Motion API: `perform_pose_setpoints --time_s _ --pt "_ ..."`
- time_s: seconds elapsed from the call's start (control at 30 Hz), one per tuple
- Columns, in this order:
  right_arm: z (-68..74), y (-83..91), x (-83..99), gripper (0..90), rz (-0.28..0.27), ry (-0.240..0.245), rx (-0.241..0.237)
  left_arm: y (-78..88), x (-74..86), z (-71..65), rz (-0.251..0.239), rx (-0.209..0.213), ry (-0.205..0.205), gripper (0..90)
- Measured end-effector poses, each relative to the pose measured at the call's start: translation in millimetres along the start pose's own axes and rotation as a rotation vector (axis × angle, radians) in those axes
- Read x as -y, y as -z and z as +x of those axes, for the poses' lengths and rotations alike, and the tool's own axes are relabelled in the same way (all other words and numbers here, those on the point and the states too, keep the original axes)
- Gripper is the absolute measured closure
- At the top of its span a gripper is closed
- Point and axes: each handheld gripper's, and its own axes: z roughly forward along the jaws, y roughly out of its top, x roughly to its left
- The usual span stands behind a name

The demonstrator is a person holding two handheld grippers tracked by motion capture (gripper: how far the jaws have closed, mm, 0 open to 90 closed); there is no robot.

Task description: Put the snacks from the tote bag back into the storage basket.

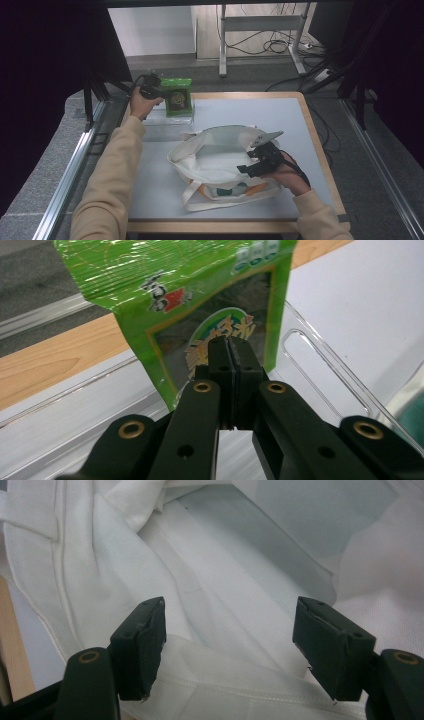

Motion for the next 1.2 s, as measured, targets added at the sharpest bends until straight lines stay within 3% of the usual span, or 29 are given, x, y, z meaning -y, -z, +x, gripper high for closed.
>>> perform_pose_setpoints --time_s 0.2,0.57,1.0,1.2 --pt "2.5 0.2 -1.1 29.2 0.0 0.004 -0.001 15.6 5.0 -6.7 -0.007 0.014 -0.017 89.9" --pt "5.2 -0.6 -2.3 29.1 0.002 0.014 -0.003 33.3 34.1 -7.9 -0.017 0.032 0.001 89.8" --pt "4.9 -1.3 -4.9 29.2 -0.002 0.014 -0.002 67.5 59.4 -23.4 -0.06 0.103 -0.018 88.9" --pt "4.9 1.2 -4.9 29.2 -0.009 0.013 0.001 76.4 67.7 -34.2 -0.066 0.127 -0.028 84.0"
